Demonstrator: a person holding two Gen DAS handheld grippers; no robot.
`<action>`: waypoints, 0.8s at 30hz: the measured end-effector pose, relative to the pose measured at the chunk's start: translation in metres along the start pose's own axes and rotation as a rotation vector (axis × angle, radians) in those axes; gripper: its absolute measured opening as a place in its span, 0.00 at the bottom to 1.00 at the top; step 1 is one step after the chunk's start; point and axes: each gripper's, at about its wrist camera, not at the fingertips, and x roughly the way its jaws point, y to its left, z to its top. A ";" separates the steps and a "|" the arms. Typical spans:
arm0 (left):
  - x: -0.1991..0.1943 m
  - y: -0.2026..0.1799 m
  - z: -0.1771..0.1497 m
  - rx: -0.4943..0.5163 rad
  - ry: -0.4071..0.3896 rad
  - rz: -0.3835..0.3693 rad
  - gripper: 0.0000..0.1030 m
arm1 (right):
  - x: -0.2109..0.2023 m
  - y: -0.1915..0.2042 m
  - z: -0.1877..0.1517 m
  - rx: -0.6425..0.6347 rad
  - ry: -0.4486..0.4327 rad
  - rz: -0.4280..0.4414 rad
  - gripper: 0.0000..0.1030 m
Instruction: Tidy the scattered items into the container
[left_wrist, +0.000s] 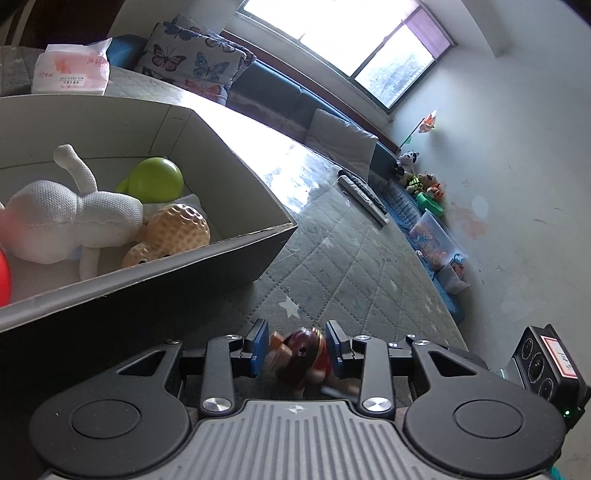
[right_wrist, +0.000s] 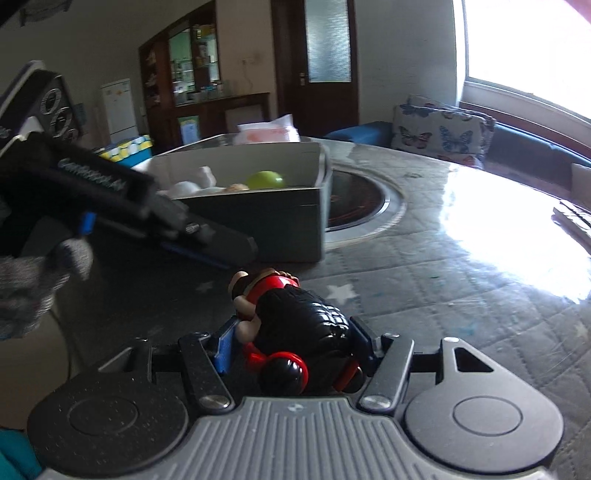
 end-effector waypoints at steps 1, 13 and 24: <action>0.000 0.000 0.000 0.004 0.004 0.000 0.36 | -0.001 0.002 0.000 -0.006 0.000 0.008 0.60; 0.009 0.002 -0.007 0.008 0.057 -0.006 0.36 | -0.009 0.007 -0.001 -0.020 -0.011 0.000 0.62; 0.017 0.005 -0.005 -0.011 0.081 -0.021 0.39 | -0.016 0.009 -0.006 -0.042 -0.002 -0.040 0.62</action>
